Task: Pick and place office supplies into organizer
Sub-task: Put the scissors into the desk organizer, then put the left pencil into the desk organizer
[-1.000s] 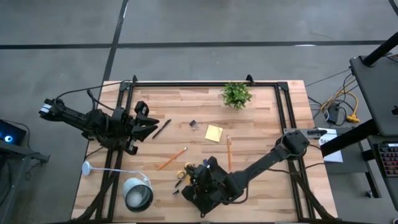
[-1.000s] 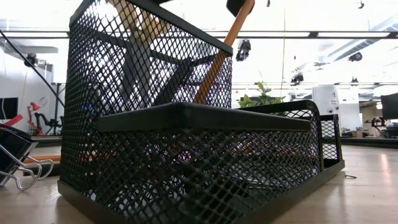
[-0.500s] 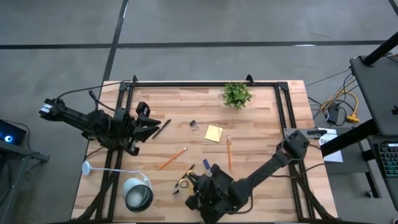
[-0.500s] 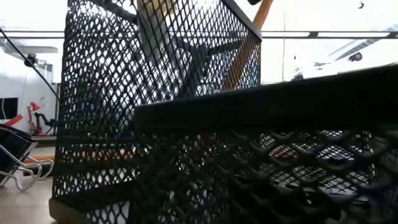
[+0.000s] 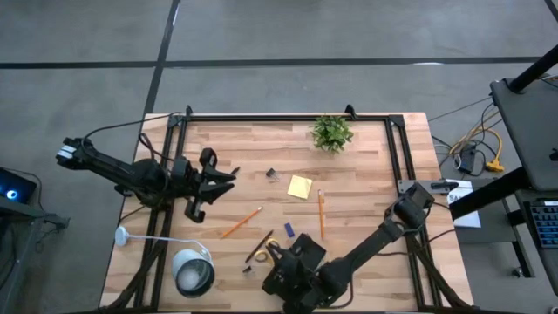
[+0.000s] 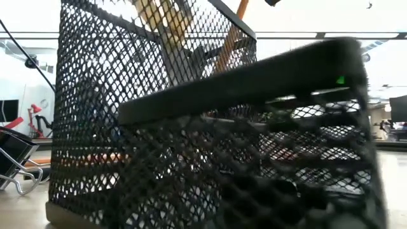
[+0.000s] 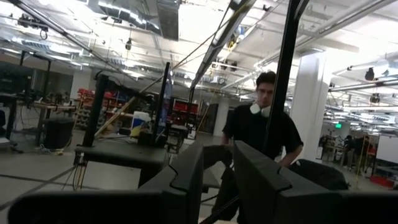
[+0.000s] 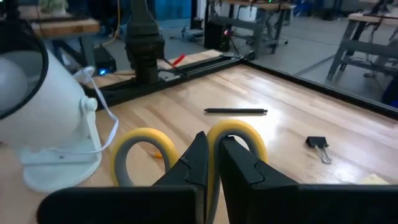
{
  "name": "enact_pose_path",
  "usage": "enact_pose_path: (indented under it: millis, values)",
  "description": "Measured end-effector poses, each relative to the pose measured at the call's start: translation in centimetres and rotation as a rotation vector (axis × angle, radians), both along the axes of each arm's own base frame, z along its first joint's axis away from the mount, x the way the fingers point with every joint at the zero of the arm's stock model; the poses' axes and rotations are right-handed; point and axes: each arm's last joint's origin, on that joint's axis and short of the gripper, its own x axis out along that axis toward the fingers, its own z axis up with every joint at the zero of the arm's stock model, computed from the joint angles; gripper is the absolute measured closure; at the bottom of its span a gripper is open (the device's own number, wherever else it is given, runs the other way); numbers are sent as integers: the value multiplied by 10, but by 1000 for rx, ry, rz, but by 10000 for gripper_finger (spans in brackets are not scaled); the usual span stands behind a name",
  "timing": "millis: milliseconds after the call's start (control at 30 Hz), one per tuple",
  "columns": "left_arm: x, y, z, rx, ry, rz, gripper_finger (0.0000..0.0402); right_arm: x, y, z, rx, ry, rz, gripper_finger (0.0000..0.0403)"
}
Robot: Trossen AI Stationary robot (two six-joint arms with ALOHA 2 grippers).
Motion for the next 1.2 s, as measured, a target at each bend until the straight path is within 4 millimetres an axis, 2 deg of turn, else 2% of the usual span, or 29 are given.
enact_pose_path:
  millis: [167, 333, 533, 667, 867, 967, 1200]
  values:
    - [10, -3, -7, -15, 40, -12, 328, -5, 11, -18, -75, -74, -78, 391]
    - [24, -8, -18, -101, 104, -51, 328, -9, 20, -24, -87, -84, -68, 391]
    - [39, -14, -26, -109, 154, -55, 328, -16, 30, -25, -83, -86, -42, 387]
    - [43, -15, -31, -163, 174, -74, 328, -16, 31, -25, -108, -57, -31, 356]
    - [44, -15, -32, -159, 178, -73, 328, -16, 31, -25, -138, -39, -31, 273]
    - [42, -15, -31, -160, 175, -75, 328, -15, 33, -15, -157, -76, -66, 234]
    - [42, -15, -31, -160, 172, -80, 328, -9, 41, 33, -231, -73, -102, 182]
